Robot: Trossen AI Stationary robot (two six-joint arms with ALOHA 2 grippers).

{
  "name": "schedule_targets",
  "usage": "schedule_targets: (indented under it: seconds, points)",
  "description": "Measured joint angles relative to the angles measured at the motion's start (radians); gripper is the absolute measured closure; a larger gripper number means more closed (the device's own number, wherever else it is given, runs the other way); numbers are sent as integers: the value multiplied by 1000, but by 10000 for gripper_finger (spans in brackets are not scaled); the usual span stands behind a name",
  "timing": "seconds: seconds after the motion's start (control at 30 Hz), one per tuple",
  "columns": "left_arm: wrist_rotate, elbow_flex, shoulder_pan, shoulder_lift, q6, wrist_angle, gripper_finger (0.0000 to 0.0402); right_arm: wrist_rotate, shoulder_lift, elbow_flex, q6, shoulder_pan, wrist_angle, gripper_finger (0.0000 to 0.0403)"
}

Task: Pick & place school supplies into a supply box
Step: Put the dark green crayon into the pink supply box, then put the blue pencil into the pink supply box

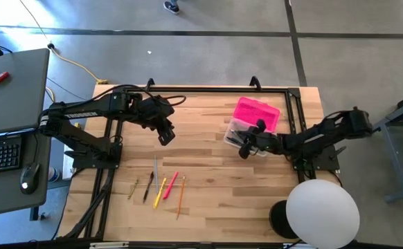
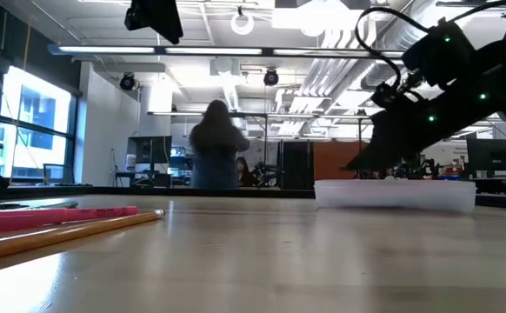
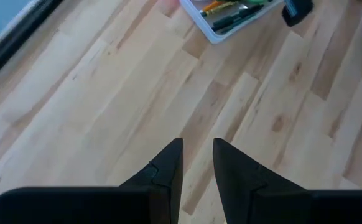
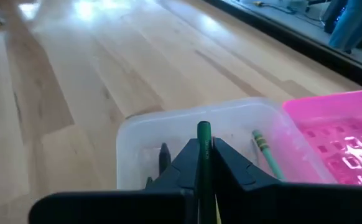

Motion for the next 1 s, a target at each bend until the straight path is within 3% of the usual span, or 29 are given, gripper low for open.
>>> schedule_targets:
  seconds: [0.4, 0.57, 0.77, 1.0]
  points:
    - [88, -31, 0, 1, -71, -145, 282, 32, 18, 48, -38, -6, -7, 326]
    - [-51, -79, -62, -10, -185, -304, 282, -19, 17, 48, 1, 7, 62, 320]
    - [-200, -190, -274, -75, -456, -340, 282, -77, 17, 48, 1, 31, 92, 320]
    - [-411, -401, -634, -130, -935, -212, 282, -77, 17, 47, 4, 57, 131, 320]
